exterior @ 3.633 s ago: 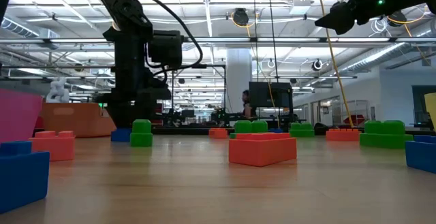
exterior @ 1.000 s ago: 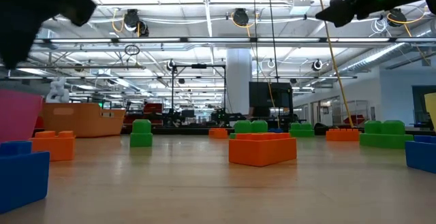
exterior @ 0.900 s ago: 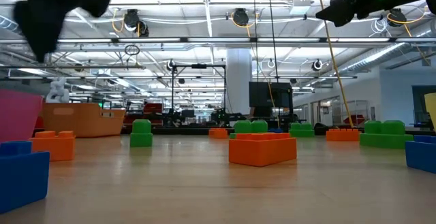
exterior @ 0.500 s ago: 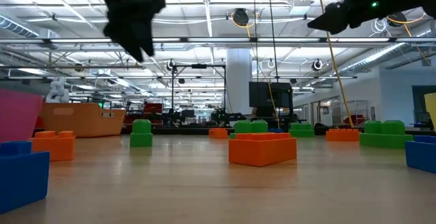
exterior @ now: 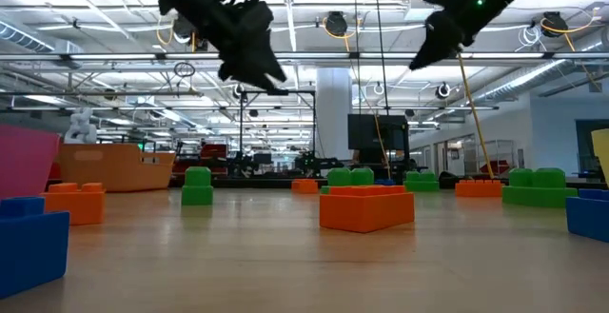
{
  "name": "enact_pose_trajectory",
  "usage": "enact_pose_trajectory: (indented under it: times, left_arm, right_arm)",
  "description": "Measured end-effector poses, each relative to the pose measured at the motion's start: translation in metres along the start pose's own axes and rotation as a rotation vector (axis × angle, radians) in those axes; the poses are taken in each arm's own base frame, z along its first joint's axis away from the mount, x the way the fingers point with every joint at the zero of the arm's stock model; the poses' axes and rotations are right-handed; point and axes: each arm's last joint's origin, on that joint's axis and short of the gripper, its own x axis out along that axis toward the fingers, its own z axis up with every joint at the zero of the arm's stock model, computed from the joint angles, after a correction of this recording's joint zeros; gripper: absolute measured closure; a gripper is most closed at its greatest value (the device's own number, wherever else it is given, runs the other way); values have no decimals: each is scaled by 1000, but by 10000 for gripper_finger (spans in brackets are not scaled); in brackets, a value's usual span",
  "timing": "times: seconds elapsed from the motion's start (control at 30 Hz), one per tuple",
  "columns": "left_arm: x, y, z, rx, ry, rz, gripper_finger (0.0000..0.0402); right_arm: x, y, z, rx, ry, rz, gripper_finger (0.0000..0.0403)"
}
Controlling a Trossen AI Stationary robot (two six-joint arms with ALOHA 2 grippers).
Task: Sort & place blocks by color
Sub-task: Put the orange game piece into the yellow bin
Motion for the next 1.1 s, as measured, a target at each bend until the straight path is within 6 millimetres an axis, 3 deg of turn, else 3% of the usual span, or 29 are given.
enact_pose_trajectory:
  times: [0.3,0.6,0.9,1.1]
  left_arm:
    - [15,10,-28,-40,-261,-93,172]
    - [20,15,-63,-98,-266,-84,172]
    - [21,14,-70,-72,-247,-81,172]
    - [21,9,-71,-63,-236,-92,172]
  right_arm:
    - [30,3,-34,-116,476,68,163]
    - [60,20,-48,-232,632,243,166]
    - [74,29,-70,-332,759,332,178]
    - [79,33,-85,-357,770,331,164]
